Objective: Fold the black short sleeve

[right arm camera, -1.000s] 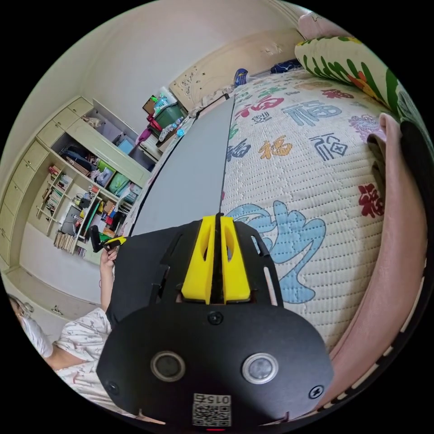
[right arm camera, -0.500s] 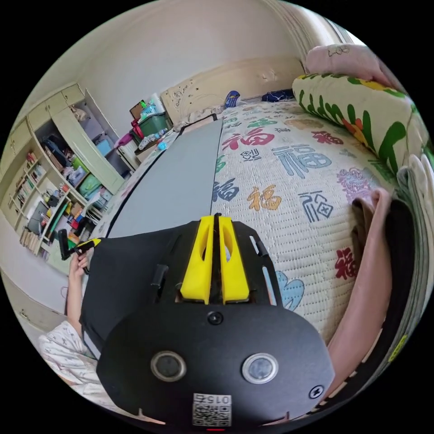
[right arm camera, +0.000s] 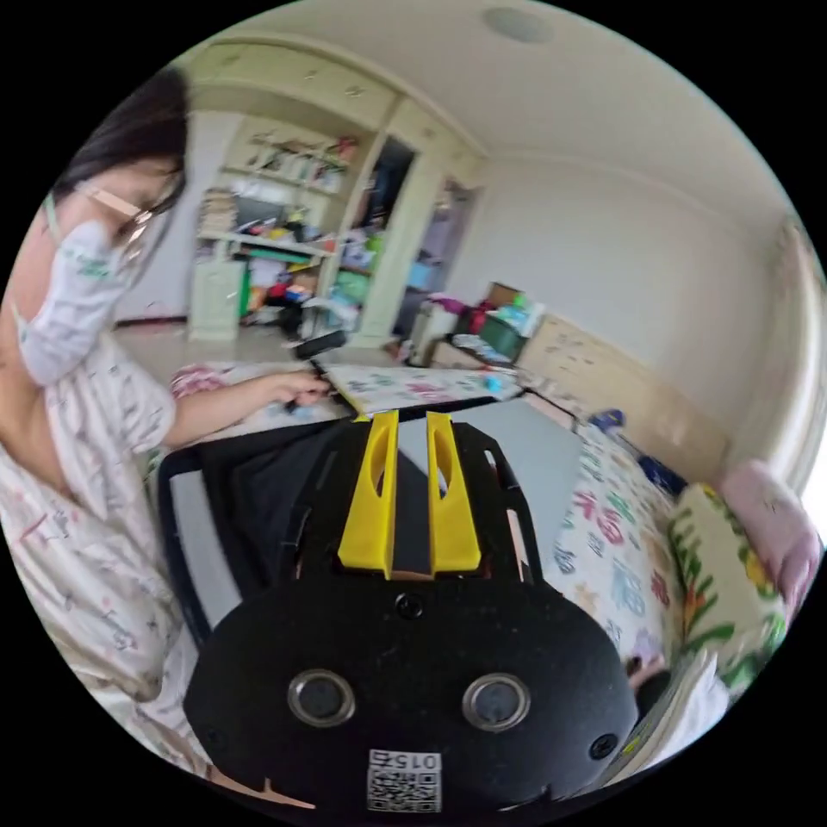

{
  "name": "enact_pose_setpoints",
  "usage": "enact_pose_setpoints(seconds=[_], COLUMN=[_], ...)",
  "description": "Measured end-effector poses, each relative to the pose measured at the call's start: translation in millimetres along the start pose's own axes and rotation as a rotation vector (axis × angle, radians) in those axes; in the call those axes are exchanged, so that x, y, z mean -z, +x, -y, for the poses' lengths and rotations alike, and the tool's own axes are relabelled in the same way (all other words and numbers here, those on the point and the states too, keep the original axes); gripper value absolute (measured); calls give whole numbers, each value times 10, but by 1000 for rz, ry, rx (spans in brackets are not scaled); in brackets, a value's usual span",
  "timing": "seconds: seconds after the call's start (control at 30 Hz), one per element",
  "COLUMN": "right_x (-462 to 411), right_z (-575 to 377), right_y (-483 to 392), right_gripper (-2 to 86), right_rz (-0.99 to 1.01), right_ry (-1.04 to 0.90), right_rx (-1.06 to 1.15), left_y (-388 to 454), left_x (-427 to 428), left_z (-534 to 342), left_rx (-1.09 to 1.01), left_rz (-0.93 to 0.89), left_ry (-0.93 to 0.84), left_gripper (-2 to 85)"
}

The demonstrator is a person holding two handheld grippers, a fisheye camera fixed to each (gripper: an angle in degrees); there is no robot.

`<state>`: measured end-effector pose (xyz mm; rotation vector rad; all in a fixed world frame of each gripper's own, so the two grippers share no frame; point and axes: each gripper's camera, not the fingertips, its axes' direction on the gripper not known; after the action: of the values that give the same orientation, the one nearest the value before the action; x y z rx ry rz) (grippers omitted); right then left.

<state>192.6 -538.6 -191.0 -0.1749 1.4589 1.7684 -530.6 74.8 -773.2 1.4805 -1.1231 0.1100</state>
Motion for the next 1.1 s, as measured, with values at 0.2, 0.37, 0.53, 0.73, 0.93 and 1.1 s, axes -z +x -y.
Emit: enact_pose_setpoints(seconds=[0.2, 0.37, 0.53, 0.73, 0.93, 1.1], right_x=[-671, -1325, -1543, -1398, -1363, -1400], right_z=[419, 316, 222, 209, 179, 122], right_y=[-1237, -1500, -1583, -1553, -1554, -1656], right_gripper=[85, 95, 52, 12, 4, 17], right_rz=[380, 544, 555, 572, 606, 552], right_ry=[-153, -371, -463, -368, -369, -405], right_rx=[284, 290, 307, 295, 322, 364], left_y=[69, 265, 401, 526, 727, 871], left_x=[239, 553, 812, 1215, 1459, 1585], left_z=[35, 112, 262, 500, 836, 1156], left_rx=[-27, -62, -86, -108, -141, -169], left_rz=[19, 77, 155, 221, 356, 398], left_ry=[-14, -52, -59, -17, -39, -80], left_gripper=[60, 61, 24, 9, 8, 16])
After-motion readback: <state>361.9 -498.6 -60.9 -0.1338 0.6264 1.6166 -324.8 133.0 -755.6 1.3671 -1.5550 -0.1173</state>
